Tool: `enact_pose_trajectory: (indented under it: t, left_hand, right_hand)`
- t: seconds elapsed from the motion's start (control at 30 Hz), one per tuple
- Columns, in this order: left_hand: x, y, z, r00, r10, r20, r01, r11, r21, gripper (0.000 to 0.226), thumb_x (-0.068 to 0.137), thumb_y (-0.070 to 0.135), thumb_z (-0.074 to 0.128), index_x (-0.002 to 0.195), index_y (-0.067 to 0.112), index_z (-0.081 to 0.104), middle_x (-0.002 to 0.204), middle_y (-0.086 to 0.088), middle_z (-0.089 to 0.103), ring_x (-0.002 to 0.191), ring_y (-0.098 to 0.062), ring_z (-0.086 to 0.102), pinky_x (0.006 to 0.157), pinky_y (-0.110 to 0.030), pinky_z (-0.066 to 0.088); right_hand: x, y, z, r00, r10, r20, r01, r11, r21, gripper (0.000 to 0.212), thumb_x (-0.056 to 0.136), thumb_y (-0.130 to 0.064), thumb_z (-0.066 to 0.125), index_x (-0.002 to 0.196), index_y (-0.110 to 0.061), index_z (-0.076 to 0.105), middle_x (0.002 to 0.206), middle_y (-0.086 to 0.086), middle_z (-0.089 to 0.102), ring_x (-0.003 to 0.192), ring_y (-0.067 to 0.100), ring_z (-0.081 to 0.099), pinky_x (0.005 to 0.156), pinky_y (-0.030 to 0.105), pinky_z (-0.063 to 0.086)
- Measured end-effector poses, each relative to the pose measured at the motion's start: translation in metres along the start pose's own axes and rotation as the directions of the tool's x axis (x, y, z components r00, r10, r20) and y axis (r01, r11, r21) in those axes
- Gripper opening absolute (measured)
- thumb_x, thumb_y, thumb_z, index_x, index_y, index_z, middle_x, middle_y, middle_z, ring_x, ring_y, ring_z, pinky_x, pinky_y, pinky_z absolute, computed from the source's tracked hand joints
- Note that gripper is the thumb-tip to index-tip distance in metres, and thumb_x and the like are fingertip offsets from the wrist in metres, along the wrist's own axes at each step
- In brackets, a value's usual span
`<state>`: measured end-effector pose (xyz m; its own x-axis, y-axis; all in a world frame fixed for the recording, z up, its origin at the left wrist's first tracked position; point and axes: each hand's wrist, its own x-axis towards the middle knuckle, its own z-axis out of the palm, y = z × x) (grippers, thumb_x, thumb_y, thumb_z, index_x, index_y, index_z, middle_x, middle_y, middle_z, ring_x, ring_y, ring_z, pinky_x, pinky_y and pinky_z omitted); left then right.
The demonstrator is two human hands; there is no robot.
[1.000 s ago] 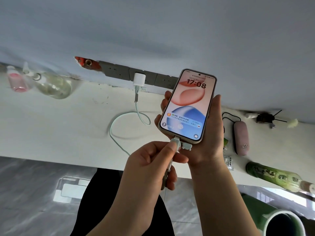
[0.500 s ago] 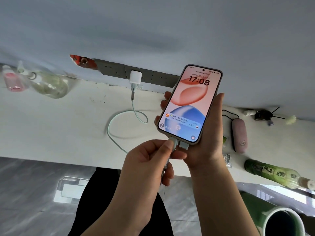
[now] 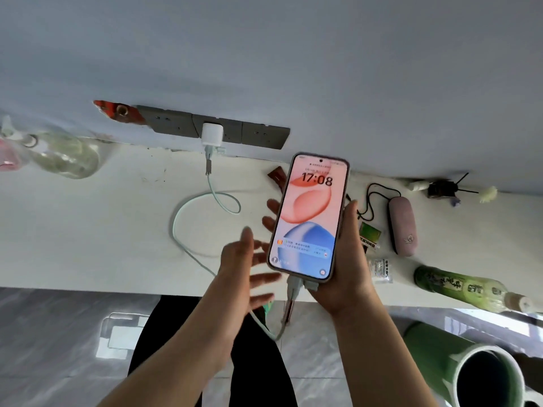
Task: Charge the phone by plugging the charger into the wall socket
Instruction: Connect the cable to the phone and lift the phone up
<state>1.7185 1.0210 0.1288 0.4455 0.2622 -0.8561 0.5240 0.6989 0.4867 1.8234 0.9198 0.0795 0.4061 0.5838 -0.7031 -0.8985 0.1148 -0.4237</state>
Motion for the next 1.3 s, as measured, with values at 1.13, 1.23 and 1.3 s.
enact_pose_trajectory:
  t: [1.13, 1.23, 1.3]
  left_hand:
    - [0.216, -0.09, 0.008, 0.991, -0.075, -0.109, 0.075, 0.997, -0.003, 0.042, 0.083, 0.028, 0.04, 0.056, 0.027, 0.072, 0.056, 0.012, 0.071, 0.044, 0.002, 0.063, 0.036, -0.01, 0.043]
    - [0.217, -0.088, 0.009, 0.983, -0.074, -0.167, 0.071, 0.997, -0.026, 0.029, 0.08, 0.03, 0.043, 0.073, 0.022, 0.07, 0.062, 0.007, 0.071, 0.044, -0.002, 0.063, 0.035, -0.012, 0.043]
    - [0.219, -0.089, 0.009, 0.985, -0.055, -0.166, 0.055, 0.998, -0.004, 0.028, 0.081, 0.029, 0.043, 0.073, 0.022, 0.069, 0.061, 0.007, 0.071, 0.044, -0.003, 0.063, 0.036, -0.011, 0.042]
  right_hand:
    - [0.13, 0.09, -0.118, 0.769, -0.269, -0.58, -0.247, 0.711, -0.658, 0.044, 0.1, -0.035, 0.033, 0.06, -0.02, 0.042, 0.074, 0.0, 0.037, 0.06, 0.015, 0.034, 0.06, 0.03, 0.029]
    - [0.133, 0.09, -0.116, 0.771, -0.294, -0.565, -0.206, 0.724, -0.658, 0.048, 0.1, -0.034, 0.035, 0.066, -0.005, 0.051, 0.071, 0.007, 0.044, 0.064, 0.02, 0.036, 0.058, 0.031, 0.028]
    - [0.133, 0.092, -0.114, 0.764, -0.302, -0.57, -0.194, 0.735, -0.65, 0.05, 0.1, -0.034, 0.033, 0.083, 0.005, 0.06, 0.077, 0.02, 0.055, 0.069, 0.022, 0.042, 0.064, 0.032, 0.033]
